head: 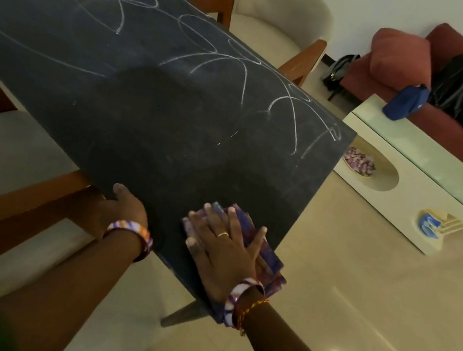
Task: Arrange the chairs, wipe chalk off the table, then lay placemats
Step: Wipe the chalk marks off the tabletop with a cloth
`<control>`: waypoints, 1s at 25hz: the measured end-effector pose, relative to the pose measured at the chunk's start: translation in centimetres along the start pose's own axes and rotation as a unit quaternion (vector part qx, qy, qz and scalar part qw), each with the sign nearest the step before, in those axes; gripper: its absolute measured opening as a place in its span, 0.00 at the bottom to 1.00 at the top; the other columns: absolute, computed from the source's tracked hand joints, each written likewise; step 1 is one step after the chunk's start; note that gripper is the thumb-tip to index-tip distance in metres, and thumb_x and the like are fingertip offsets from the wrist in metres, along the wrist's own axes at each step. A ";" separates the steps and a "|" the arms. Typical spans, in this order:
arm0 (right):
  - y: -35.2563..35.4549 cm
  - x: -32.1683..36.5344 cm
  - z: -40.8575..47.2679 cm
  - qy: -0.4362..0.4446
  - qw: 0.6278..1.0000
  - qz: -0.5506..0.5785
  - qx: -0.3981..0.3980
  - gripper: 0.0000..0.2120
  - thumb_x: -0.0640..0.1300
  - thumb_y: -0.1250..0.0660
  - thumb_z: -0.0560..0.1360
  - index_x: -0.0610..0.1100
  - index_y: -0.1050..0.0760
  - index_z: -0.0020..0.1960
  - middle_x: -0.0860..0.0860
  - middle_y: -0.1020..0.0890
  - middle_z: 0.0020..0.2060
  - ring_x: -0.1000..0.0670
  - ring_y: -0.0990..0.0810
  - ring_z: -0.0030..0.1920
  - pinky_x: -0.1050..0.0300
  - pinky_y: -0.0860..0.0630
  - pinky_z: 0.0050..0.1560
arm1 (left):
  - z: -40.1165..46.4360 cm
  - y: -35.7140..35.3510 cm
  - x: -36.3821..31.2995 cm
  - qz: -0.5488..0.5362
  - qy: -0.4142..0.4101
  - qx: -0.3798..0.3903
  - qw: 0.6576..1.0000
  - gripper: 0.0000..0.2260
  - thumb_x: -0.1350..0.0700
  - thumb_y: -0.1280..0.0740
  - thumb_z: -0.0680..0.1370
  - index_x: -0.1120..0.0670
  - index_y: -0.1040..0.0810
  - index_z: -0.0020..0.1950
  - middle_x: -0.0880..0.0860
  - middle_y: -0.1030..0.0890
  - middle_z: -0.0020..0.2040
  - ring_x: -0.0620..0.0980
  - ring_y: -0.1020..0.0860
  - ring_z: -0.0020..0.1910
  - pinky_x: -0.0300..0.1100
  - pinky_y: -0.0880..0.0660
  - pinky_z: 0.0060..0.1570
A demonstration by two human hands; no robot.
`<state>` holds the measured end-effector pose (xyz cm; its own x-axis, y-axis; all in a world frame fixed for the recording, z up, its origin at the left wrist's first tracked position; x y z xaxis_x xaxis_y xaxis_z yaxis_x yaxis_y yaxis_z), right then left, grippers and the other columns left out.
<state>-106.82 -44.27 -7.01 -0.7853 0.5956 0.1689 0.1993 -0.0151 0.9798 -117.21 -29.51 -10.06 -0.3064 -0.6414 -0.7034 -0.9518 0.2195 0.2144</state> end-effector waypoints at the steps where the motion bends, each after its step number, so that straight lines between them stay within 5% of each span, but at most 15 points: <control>1: 0.4 -2.0 0.7 -0.026 1.000 0.014 -0.003 0.23 0.62 0.54 0.80 0.64 0.53 0.74 0.59 0.54 0.76 0.47 0.63 0.76 0.25 0.67 0.65 | -0.7 0.6 -0.7 0.069 -0.046 -0.027 0.996 0.28 0.49 0.39 0.79 0.58 0.44 0.74 0.59 0.36 0.70 0.59 0.32 0.67 0.51 0.31 0.62; 4: 2.1 -9.9 6.4 -0.116 0.992 0.047 -0.001 0.24 0.62 0.56 0.79 0.63 0.52 0.74 0.58 0.54 0.76 0.46 0.62 0.76 0.23 0.62 0.64 | -3.2 -1.3 -3.5 0.337 -0.241 -0.057 0.908 0.40 0.48 0.32 0.74 0.57 0.53 0.76 0.59 0.52 0.76 0.61 0.49 0.74 0.57 0.44 0.70; 7: 3.9 -17.9 12.1 -0.169 0.983 0.066 -0.006 0.23 0.62 0.57 0.80 0.63 0.50 0.75 0.59 0.53 0.76 0.45 0.61 0.76 0.22 0.60 0.64 | -6.1 -7.8 -4.8 0.480 -0.357 0.001 0.801 0.32 0.44 0.37 0.76 0.51 0.47 0.76 0.56 0.60 0.76 0.59 0.58 0.75 0.57 0.51 0.71; 10: 5.7 -22.9 17.0 -0.172 0.983 0.069 -0.012 0.23 0.61 0.57 0.80 0.62 0.49 0.74 0.58 0.52 0.77 0.44 0.60 0.76 0.22 0.60 0.64 | -7.4 -13.6 -5.2 0.519 -0.405 0.024 0.753 0.28 0.43 0.41 0.78 0.50 0.44 0.75 0.54 0.61 0.76 0.57 0.59 0.75 0.56 0.52 0.71; 12: 6.0 -23.3 17.3 -0.134 0.989 0.057 -0.011 0.23 0.60 0.56 0.80 0.61 0.50 0.75 0.58 0.52 0.77 0.44 0.60 0.76 0.22 0.61 0.64 | -7.9 -17.0 -5.5 0.531 -0.410 0.017 0.741 0.27 0.43 0.43 0.79 0.51 0.44 0.75 0.54 0.61 0.76 0.56 0.59 0.75 0.56 0.52 0.71; 19: 4.6 -19.9 10.2 0.127 0.992 -0.014 0.008 0.24 0.60 0.57 0.80 0.62 0.55 0.75 0.58 0.54 0.76 0.46 0.62 0.76 0.29 0.66 0.66 | -5.9 -23.3 -7.0 0.520 -0.351 -0.055 0.777 0.24 0.47 0.46 0.80 0.53 0.42 0.74 0.55 0.49 0.77 0.55 0.53 0.75 0.57 0.50 0.71; 25: 7.0 -29.8 23.0 -0.031 0.999 0.026 0.019 0.23 0.58 0.57 0.81 0.60 0.52 0.75 0.57 0.53 0.77 0.45 0.60 0.76 0.24 0.63 0.65 | -5.7 -23.5 -6.9 0.540 -0.352 -0.111 0.756 0.24 0.45 0.49 0.80 0.53 0.44 0.74 0.55 0.46 0.76 0.54 0.48 0.74 0.55 0.49 0.70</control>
<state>-68.50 -43.63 -7.64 -0.7362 0.6430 0.2110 0.2616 -0.0172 0.9650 -92.78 -34.48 -6.37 -0.8962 0.3928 -0.2062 -0.1556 0.1570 0.9753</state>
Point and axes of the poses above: each hand's wrist, its own z-axis towards the middle knuckle, its own y-axis out of the back of the hand, x = y × z, the point moved 9 cm from there along z, towards the middle knuckle
